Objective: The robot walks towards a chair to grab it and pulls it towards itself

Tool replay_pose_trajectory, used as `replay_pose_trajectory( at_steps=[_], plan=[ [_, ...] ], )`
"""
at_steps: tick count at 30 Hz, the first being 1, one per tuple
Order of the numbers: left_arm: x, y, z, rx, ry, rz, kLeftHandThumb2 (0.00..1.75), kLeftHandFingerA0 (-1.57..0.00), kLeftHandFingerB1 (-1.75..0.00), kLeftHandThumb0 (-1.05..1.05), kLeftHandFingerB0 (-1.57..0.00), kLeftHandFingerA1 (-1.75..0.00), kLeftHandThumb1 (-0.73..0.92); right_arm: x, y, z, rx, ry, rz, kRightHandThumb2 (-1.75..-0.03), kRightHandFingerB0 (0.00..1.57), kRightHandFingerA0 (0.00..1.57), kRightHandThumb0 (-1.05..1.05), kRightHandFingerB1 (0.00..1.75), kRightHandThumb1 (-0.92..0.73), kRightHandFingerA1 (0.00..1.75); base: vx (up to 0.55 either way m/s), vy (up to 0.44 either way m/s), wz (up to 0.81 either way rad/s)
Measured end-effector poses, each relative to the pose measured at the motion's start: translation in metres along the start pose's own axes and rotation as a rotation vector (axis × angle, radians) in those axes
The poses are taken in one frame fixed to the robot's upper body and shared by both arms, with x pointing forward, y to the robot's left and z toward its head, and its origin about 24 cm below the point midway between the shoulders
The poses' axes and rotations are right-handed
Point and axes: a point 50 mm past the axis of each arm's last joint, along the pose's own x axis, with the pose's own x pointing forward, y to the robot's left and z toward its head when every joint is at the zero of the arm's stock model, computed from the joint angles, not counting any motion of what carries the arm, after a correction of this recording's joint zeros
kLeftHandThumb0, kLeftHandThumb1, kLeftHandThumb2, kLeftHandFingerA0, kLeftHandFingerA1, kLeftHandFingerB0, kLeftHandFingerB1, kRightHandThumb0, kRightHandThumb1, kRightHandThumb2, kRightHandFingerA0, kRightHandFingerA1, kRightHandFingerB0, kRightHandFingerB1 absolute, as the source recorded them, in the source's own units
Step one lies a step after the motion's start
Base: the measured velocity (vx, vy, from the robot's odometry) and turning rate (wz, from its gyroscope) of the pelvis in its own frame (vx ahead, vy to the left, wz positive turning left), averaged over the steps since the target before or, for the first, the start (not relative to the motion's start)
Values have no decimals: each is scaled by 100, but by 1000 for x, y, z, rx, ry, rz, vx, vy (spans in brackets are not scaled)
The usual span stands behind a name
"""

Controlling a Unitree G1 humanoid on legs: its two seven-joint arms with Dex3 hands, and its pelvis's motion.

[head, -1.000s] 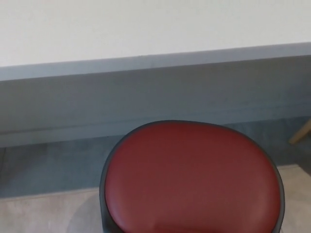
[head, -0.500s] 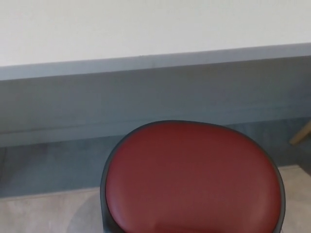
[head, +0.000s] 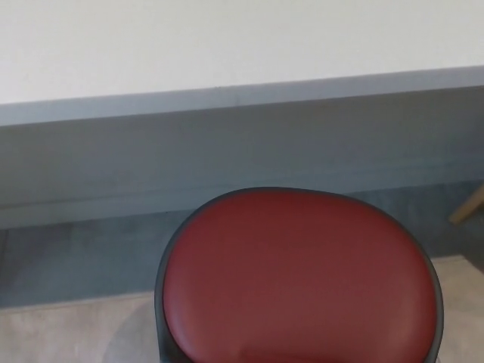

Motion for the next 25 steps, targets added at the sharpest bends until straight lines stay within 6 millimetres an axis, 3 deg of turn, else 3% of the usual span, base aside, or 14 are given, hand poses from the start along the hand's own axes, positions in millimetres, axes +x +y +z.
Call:
replay_pose_trajectory(
  at_steps=[1,2,4,5,7,8,11,15,16,17,18,20,21,25],
  plan=[
    [0,-1,0,-1,5,-7,106,0,-46,-34,0,-48,53,0,1,0,7,9,7,-63,1,34,-83,26,-76,66,0,0,0],
    [0,-1,-1,-2,12,-16,62,-21,-26,-69,-16,-29,74,1,2,-1,18,20,16,-63,0,21,-85,24,-76,44,0,0,0],
    [0,-2,-2,-7,22,-26,62,-21,-26,-69,-16,-29,74,2,4,-1,18,39,36,-63,0,21,-85,24,-76,44,0,0,0],
    [0,-2,-2,-11,26,-30,103,0,-46,-35,0,-47,47,2,4,-1,17,46,44,-99,0,11,-85,20,-60,33,0,0,0],
    [1,-3,-1,-28,31,-33,103,0,-46,-35,0,-47,47,3,6,-1,21,59,56,-99,0,11,-85,20,-60,33,0,0,0],
    [2,-4,0,-34,32,-35,88,-17,-38,-71,-11,-41,62,4,7,0,24,63,62,-99,0,9,-84,21,-59,37,0,0,0],
    [3,-7,2,-45,33,-47,89,-16,-37,-73,-9,-41,62,5,9,1,26,71,82,-99,0,4,-92,15,-62,25,0,0,0],
    [2,-11,-1,-47,41,-71,88,-15,-37,-72,-9,-41,61,4,10,-1,16,84,104,-100,1,11,-89,17,-62,28,0,0,0],
    [2,-10,-2,-49,43,-73,88,-16,-38,-71,-10,-41,63,3,11,-2,11,87,109,-100,0,4,-94,15,-64,23,0,0,0],
    [1,-10,-3,-51,46,-73,88,-15,-37,-71,-10,-41,62,3,11,-2,10,91,112,-101,0,10,-93,17,-63,21,0,0,0],
    [1,-9,-4,-51,49,-72,62,-24,-26,-67,-16,-30,75,3,11,-3,10,95,115,-101,0,10,-90,19,-62,37,0,0,0],
    [0,-7,-6,-52,56,-68,62,-24,-26,-67,-16,-30,75,2,10,-6,7,106,121,-101,0,10,-90,19,-62,37,0,0,0],
    [0,-7,-7,-54,62,-66,88,-17,-37,-72,-10,-41,61,1,9,-7,3,109,122,-101,0,13,-93,17,-64,34,0,0,0],
    [-1,-5,-9,-54,69,-61,88,-16,-38,-71,-10,-41,62,0,7,-9,-3,115,127,-101,0,4,-94,18,-65,26,0,0,0]
  ],
)
